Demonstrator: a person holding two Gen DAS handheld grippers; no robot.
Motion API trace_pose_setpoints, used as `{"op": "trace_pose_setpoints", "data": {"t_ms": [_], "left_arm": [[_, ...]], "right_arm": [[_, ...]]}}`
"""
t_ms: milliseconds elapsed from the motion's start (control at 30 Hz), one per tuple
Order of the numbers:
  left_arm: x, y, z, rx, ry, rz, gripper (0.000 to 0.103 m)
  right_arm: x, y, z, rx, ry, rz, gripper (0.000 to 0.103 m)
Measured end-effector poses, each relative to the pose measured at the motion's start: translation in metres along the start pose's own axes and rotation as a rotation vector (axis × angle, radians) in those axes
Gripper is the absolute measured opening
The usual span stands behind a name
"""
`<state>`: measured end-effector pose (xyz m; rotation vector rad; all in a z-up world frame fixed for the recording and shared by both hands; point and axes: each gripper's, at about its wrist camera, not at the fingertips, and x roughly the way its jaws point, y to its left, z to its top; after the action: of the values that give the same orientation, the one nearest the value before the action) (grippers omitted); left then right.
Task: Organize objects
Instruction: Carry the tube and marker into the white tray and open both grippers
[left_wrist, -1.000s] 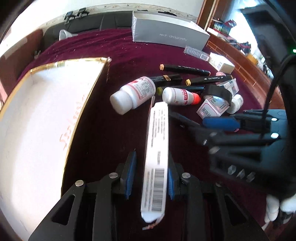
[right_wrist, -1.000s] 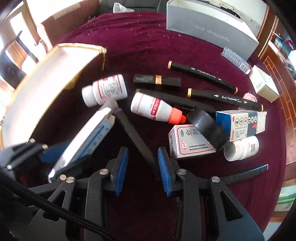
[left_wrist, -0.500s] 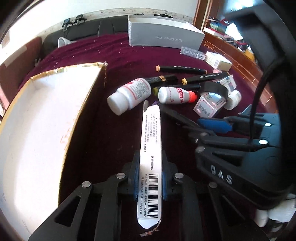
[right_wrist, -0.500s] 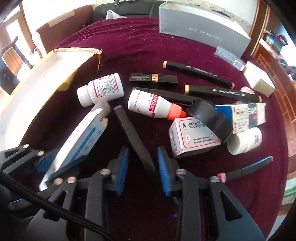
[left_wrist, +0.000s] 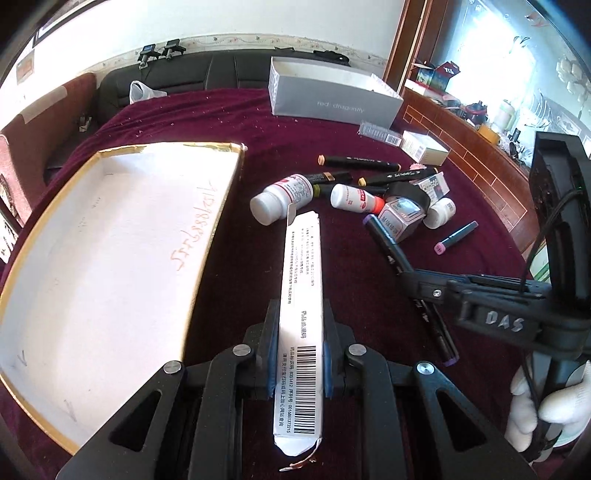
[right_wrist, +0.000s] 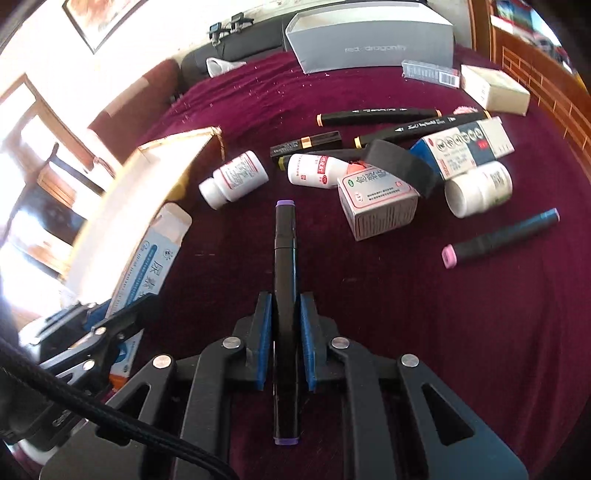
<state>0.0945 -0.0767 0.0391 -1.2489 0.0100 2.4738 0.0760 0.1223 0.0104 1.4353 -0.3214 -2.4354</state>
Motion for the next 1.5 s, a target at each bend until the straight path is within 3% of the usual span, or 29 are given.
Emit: {"op": "trace_pose_setpoints", "data": {"t_ms": [367, 700, 933, 1267, 1500], "left_arm": [[-0.032, 0.031, 0.013, -0.014, -0.070, 0.050, 0.015], [-0.020, 0.086, 0.071, 0.003, -0.093, 0.142, 0.015], [0.024, 0.127, 0.101, -0.058, -0.056, 0.110, 0.015], [0.067, 0.142, 0.087, -0.119, -0.025, 0.068, 0.015], [0.070, 0.171, 0.065, -0.357, 0.004, 0.030, 0.015]], "right_arm": [[-0.022, 0.035, 0.011, 0.044, -0.022, 0.193, 0.013], [0.024, 0.080, 0.067, 0.103, 0.033, 0.291, 0.013], [0.077, 0.090, 0.099, 0.210, 0.080, 0.265, 0.013], [0.105, 0.097, 0.105, 0.217, 0.090, 0.186, 0.013], [0.101, 0.098, 0.110, 0.177, 0.092, 0.136, 0.013]]}}
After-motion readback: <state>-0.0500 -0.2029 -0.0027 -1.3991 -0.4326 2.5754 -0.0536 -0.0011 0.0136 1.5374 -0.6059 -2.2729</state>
